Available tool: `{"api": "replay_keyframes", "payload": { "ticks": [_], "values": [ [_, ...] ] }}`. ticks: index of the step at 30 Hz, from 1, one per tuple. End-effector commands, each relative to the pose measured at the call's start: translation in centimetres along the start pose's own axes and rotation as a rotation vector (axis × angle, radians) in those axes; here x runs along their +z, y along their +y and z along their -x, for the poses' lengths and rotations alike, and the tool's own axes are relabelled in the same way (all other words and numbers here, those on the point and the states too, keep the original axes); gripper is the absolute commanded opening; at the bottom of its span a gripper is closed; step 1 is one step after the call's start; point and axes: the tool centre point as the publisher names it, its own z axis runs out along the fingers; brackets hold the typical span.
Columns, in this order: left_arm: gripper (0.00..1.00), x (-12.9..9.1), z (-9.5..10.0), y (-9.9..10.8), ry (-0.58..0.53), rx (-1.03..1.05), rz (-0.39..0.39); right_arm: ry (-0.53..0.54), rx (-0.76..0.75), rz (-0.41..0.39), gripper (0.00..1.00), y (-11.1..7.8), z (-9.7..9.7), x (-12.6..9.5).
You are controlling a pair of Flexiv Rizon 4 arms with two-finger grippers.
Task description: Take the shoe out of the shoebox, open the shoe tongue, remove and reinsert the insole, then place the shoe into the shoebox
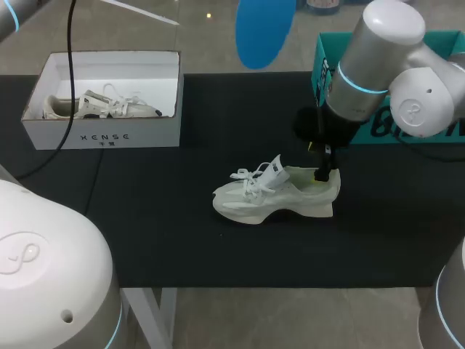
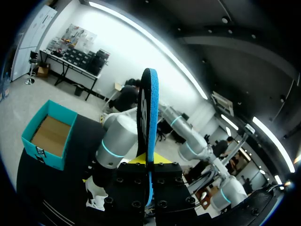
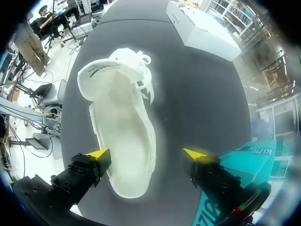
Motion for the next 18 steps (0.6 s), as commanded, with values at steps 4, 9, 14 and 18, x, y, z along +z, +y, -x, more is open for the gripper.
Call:
{"api": "replay_keyframes", "payload": {
  "ticks": [4, 9, 14, 18],
  "values": [
    [0.0, 0.0, 0.0, 0.1, -0.002, 0.001, -0.001, 0.03, -0.004, -0.002, 1.0, 0.6, 1.1, 2.7],
    [0.0, 0.0, 0.0, 0.1, -0.002, 0.001, -0.001, 0.026, -0.003, -0.011, 1.0, 0.6, 1.3, 3.7],
    [0.0, 0.0, 0.0, 0.1, -0.002, 0.001, -0.001, 0.028, -0.004, -0.023, 0.41, 0.3, 1.4, 4.3],
    [0.0, 0.0, 0.0, 0.1, -0.002, 0.001, -0.001, 0.035, -0.006, -0.034, 0.0, -0.1, 1.3, 4.7]
  ]
}}
